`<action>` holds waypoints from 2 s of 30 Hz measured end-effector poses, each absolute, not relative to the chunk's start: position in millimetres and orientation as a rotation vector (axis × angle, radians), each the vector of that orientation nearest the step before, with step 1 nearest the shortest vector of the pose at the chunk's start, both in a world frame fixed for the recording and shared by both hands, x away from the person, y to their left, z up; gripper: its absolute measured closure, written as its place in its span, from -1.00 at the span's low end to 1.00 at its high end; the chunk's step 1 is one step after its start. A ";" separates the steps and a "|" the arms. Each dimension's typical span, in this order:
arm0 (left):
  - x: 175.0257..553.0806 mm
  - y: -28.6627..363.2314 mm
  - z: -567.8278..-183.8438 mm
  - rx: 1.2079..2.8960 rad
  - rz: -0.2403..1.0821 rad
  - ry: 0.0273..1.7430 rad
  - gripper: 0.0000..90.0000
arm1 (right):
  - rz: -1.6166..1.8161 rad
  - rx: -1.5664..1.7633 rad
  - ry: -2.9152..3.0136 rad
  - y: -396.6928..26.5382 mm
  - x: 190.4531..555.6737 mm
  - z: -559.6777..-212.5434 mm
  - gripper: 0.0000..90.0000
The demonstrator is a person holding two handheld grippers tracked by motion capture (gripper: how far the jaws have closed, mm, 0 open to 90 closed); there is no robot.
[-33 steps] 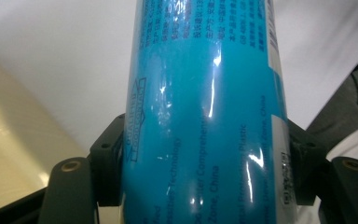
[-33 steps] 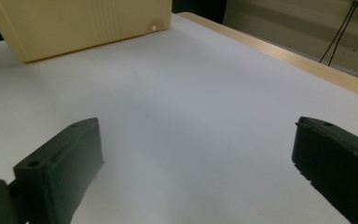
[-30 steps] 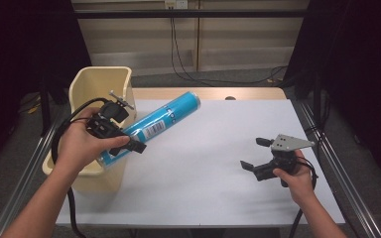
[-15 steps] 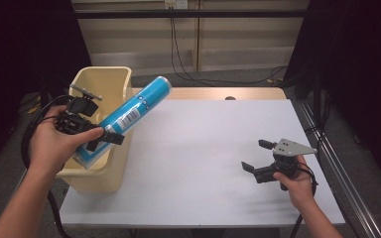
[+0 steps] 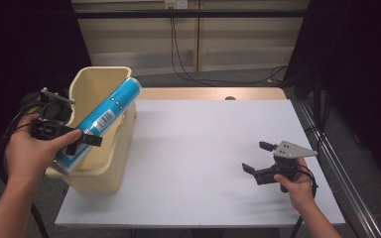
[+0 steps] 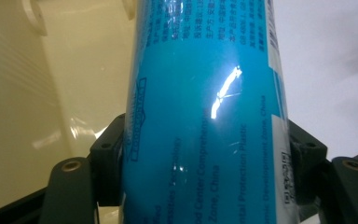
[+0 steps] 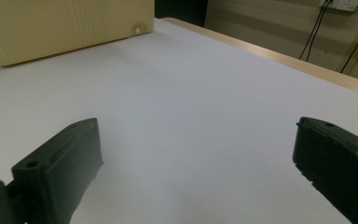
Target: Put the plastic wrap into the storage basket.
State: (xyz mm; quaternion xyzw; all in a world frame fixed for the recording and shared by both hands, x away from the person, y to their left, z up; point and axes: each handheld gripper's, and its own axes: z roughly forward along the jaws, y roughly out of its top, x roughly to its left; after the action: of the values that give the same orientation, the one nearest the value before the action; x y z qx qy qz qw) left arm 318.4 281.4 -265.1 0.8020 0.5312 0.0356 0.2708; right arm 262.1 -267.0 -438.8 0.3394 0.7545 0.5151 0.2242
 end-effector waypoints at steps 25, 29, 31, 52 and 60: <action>307.5 312.2 -268.8 2.102 0.190 1.663 -0.29 | 1.431 0.924 2.071 -267.1 262.0 -439.4 -0.97; 310.6 309.4 -275.6 2.122 0.197 1.681 -0.29 | 1.432 0.918 2.071 -268.1 261.2 -439.0 -0.98; 311.6 307.1 -276.9 2.127 0.204 1.691 -0.29 | 1.433 0.917 2.071 -268.4 261.0 -439.1 -0.98; 320.7 301.2 -287.2 2.187 0.098 1.769 -0.29 | 1.435 0.916 2.057 -269.4 257.8 -439.5 -0.98; 323.3 300.1 -290.7 2.211 0.081 1.806 -0.29 | 1.435 0.909 2.054 -269.3 257.3 -439.5 -0.98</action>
State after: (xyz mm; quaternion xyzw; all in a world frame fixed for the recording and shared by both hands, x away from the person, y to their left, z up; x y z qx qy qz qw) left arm 323.3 300.1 -290.7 0.7663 0.6259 0.0281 0.1422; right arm 257.3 -269.3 -439.5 0.3314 0.7488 0.5232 0.2359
